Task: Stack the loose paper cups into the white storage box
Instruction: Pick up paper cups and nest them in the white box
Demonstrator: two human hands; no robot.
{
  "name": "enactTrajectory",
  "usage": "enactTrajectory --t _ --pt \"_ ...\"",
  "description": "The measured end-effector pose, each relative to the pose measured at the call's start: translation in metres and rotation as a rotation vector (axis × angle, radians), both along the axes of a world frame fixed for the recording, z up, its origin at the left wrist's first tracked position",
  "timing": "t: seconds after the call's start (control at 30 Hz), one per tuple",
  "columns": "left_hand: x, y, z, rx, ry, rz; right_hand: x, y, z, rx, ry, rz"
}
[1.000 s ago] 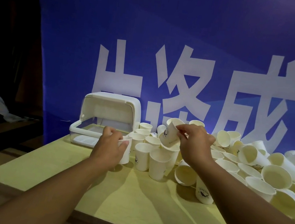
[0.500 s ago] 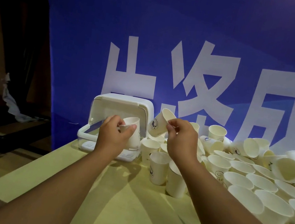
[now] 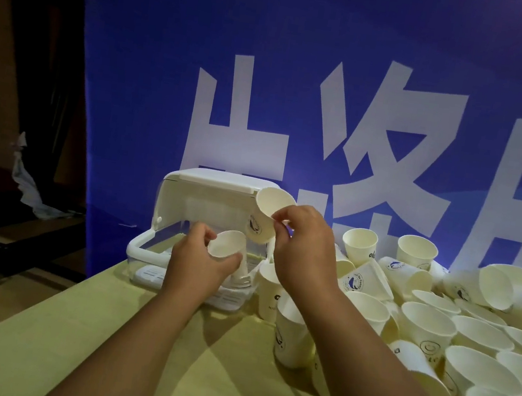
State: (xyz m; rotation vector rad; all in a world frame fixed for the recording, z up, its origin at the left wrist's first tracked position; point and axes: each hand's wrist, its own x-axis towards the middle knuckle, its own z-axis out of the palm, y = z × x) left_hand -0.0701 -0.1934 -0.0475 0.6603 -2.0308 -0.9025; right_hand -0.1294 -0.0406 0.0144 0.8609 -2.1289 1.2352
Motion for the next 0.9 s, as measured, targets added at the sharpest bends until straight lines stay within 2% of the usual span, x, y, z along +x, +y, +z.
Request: enactTrajectory --t 0.2,0.37,0.47,0.67,0.77,0.9 --pt "-0.009 -0.001 -0.004 -0.112 -0.248 0.040 -0.005 -0.007 -0.001 0.144 -0.009 0.057" --pt "-0.007 -0.004 -0.004 -0.119 -0.307 0.055 -0.003 -0.010 -0.005 0.300 -0.017 0.069" --pt "-0.006 -0.005 -0.006 -0.123 -0.309 0.033 0.000 -0.008 -0.005 0.395 -0.101 0.133" --pt "0.002 -0.002 -0.007 -0.142 -0.208 -0.074 -0.001 -0.003 -0.004 0.365 -0.189 0.244" --pt "0.001 -0.006 -0.011 -0.127 -0.192 -0.083 -0.009 0.007 0.005 0.404 -0.196 0.222" --pt "0.004 -0.003 -0.010 -0.189 -0.255 -0.053 -0.023 0.030 0.021 0.651 -0.193 0.154"
